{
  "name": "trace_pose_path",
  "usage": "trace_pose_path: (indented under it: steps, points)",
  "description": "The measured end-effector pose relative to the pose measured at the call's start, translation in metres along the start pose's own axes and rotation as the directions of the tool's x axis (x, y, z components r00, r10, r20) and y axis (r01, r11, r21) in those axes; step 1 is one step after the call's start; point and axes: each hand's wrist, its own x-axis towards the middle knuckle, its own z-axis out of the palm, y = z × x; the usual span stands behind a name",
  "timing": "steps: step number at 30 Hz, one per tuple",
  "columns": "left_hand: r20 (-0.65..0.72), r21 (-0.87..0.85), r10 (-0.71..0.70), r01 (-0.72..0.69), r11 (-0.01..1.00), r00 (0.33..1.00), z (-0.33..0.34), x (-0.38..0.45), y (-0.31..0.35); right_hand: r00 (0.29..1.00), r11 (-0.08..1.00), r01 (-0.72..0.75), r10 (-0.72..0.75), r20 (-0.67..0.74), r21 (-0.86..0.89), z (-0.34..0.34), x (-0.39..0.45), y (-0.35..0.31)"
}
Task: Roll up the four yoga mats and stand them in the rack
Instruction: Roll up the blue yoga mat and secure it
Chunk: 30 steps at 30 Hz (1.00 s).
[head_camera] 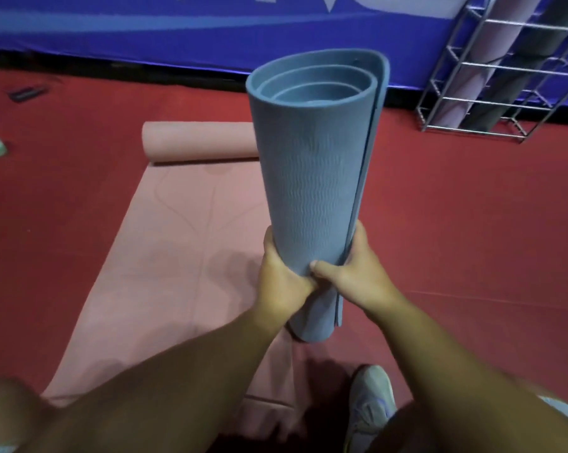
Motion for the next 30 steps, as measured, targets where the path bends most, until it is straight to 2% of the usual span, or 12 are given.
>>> trace_pose_path:
  steps: [5,9,12,15,17,23,27,30]
  points:
    - [0.088,0.125,0.027,-0.038,0.991,0.996,0.002,0.012,-0.001,0.994,0.997,0.026,-0.034,-0.101,-0.079,-0.007,0.006,0.004]
    - [0.205,0.209,0.01,-0.054,0.976,0.979,0.007,0.015,0.007,0.967,0.999,-0.025,0.031,-0.254,0.027,-0.004,0.003,-0.001]
    - [0.293,0.227,-0.037,-0.032,0.973,0.956,0.007,0.022,0.018,0.949,0.996,-0.01,0.037,-0.313,0.088,-0.006,0.006,-0.003]
    - [0.327,0.217,-0.067,-0.006,0.976,0.943,0.002,0.03,0.032,0.946,0.997,0.012,0.015,-0.323,0.082,-0.008,0.007,-0.002]
    - [0.347,0.151,-0.094,0.043,0.988,0.933,-0.001,0.032,0.045,0.944,0.996,0.028,-0.001,-0.33,0.079,-0.01,0.007,0.001]
    - [0.274,-0.102,0.042,-0.015,0.995,0.961,0.002,0.053,0.102,0.951,0.996,0.061,-0.039,-0.307,0.064,-0.009,0.012,0.005]
    - [0.324,-0.027,0.128,-0.126,0.992,0.937,0.005,0.054,0.114,0.953,0.995,0.075,-0.053,-0.297,0.061,-0.012,0.016,0.008]
    - [0.301,0.08,0.143,-0.175,0.981,0.943,0.002,0.053,0.108,0.966,0.99,0.1,-0.073,-0.246,0.1,-0.018,0.017,0.011]
